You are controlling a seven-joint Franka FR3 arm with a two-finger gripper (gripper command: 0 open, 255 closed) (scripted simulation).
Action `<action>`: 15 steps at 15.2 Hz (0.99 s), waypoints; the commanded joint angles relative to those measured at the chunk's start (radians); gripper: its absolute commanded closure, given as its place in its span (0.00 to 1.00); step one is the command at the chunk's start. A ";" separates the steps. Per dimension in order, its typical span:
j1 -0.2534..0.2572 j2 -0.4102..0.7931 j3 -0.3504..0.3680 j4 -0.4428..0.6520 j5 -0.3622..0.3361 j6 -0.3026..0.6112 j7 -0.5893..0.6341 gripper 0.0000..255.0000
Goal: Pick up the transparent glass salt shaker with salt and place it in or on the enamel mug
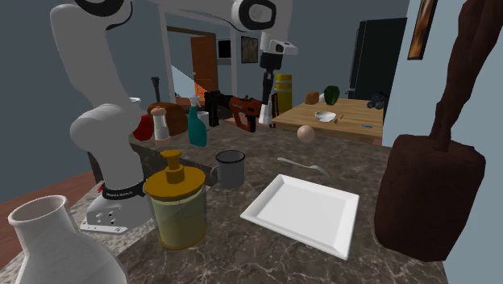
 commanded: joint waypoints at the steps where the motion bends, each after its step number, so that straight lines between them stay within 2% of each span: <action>1: -0.007 -0.033 -0.010 -0.019 0.004 -0.016 -0.016 1.00; 8: -0.046 -0.262 -0.091 -0.205 0.007 -0.073 -0.137 1.00; 15: -0.087 -0.464 -0.188 -0.332 -0.037 -0.162 -0.255 1.00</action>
